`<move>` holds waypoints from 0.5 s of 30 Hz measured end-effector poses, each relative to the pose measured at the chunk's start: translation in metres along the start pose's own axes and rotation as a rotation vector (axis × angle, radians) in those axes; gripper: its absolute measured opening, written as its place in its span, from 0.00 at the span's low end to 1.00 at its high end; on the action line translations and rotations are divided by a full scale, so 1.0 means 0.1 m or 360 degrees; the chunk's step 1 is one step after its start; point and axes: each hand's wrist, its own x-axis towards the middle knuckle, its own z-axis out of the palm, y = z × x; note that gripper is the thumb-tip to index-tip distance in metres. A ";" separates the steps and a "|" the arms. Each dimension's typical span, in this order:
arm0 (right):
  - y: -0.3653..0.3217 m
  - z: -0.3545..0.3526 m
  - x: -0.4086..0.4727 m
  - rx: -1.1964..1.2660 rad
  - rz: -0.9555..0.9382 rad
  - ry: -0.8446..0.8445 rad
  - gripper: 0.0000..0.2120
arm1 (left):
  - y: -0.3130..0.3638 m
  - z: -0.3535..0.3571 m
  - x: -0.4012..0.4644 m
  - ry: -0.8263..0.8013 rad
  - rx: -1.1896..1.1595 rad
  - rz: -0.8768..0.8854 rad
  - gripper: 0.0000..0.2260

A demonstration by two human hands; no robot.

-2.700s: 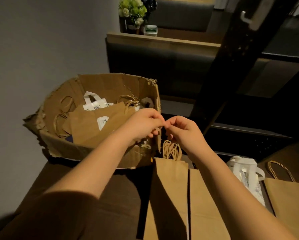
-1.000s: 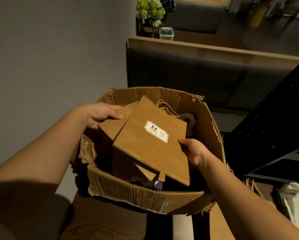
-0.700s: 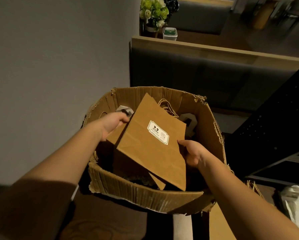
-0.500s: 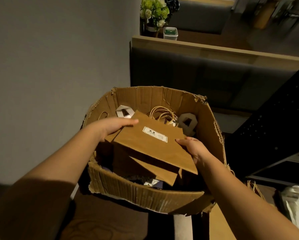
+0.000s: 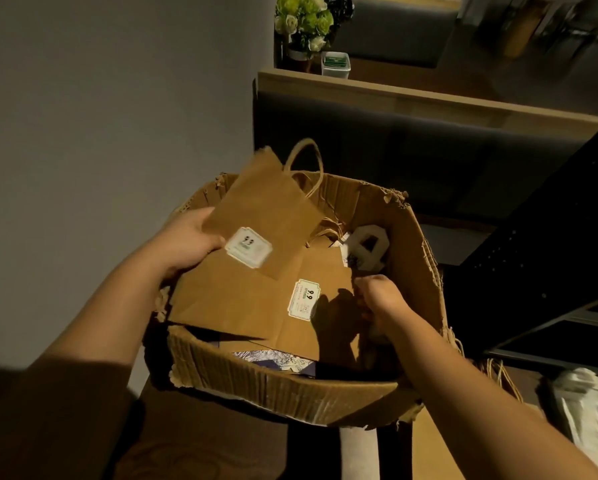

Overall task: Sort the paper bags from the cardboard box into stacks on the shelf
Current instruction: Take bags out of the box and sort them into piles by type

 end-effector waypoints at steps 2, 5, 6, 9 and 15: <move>0.05 0.04 0.08 -0.0425 -0.0018 0.0011 0.07 | 0.04 -0.01 -0.03 0.0219 0.0292 0.0086 0.13; 0.10 0.12 0.13 -0.0772 0.0067 -0.0097 0.24 | 0.01 0.05 -0.03 0.0381 0.0364 0.0139 0.13; 0.11 0.14 0.13 -0.0805 0.0100 -0.0103 0.27 | 0.01 0.07 -0.03 0.0411 0.0372 0.0154 0.13; 0.12 0.11 0.16 -0.0749 0.0182 -0.0042 0.34 | 0.03 0.11 -0.03 0.0464 0.0411 0.0199 0.13; 0.07 0.04 0.05 -0.0490 0.0196 0.0020 0.41 | 0.08 0.13 -0.03 0.0478 0.0503 0.0262 0.12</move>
